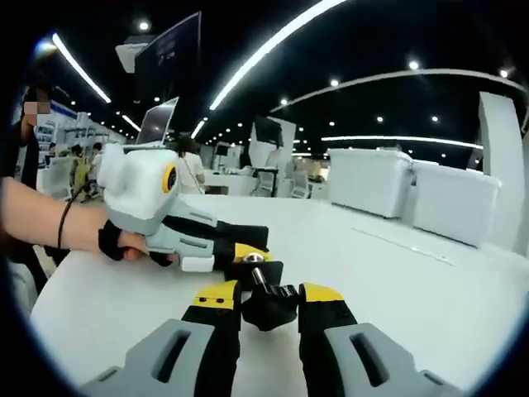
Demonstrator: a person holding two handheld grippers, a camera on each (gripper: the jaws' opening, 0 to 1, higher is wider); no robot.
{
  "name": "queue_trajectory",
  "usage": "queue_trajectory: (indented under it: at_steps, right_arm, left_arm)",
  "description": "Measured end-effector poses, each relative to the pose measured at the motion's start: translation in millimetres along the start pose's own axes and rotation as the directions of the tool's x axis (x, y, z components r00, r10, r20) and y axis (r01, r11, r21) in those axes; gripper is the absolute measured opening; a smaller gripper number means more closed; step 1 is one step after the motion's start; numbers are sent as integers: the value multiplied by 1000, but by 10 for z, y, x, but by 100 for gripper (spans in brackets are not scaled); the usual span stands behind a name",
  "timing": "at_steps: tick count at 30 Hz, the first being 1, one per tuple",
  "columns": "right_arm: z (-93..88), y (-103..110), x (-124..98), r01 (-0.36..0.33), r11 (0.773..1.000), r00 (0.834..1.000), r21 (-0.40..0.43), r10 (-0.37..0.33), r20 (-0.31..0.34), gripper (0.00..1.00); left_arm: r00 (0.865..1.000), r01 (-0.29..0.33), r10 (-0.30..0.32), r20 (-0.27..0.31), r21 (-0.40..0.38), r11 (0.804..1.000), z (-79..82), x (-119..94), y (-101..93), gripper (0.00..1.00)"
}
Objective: Clamp the fixed fixture on the desktop, loosen the retaining clip, secure it to the edge of the desk, and tighten the retaining clip.
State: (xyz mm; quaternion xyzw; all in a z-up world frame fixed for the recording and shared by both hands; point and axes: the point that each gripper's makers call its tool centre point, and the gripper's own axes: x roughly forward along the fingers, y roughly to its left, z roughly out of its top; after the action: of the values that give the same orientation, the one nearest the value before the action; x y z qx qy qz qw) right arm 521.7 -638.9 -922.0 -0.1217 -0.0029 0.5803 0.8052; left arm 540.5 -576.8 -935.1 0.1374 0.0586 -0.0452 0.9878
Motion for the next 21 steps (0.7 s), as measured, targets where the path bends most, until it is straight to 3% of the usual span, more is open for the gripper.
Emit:
queue_trajectory:
  at_steps: [3, 7, 8, 10, 11, 15, 20, 21]
  right_arm:
    - [11, 17, 7, 20, 989, 1000, -147, -21, -7, 26]
    - [6, 37, 16, 28, 980, 999, -199, -32, -14, 26]
    - [10, 21, 13, 35, 967, 999, -252, -41, -19, 26]
    - [13, 37, 18, 48, 916, 997, -398, -65, -29, 26]
    - [6, 52, 22, 49, 902, 997, -428, -70, -33, 26]
    - [12, 83, 14, 50, 882, 997, -468, -73, -32, 26]
    - [56, 105, 1, 51, 813, 996, -580, -84, -31, 26]
    - [72, 123, -8, 50, 789, 996, -612, -83, -27, 26]
  left_arm:
    - [1000, -1, 1, -1, -1, 1000, -2, -3, 1, 9]
    - [1000, -3, 3, -2, -3, 1000, -3, -2, 6, 9]
    - [1000, -3, 3, -2, -3, 1000, -3, -5, 5, 9]
    - [1000, -2, 2, -2, -5, 1000, -5, -13, 3, 9]
    - [1000, -2, 2, -2, -6, 1000, -5, -18, 1, 10]
    - [1000, 0, 0, -1, -7, 1000, -5, -24, -4, 9]
    - [1000, 2, -2, 0, -6, 1000, -2, -22, -10, 9]
    - [1000, 3, -3, 0, -6, 1000, -1, -23, -14, 9]
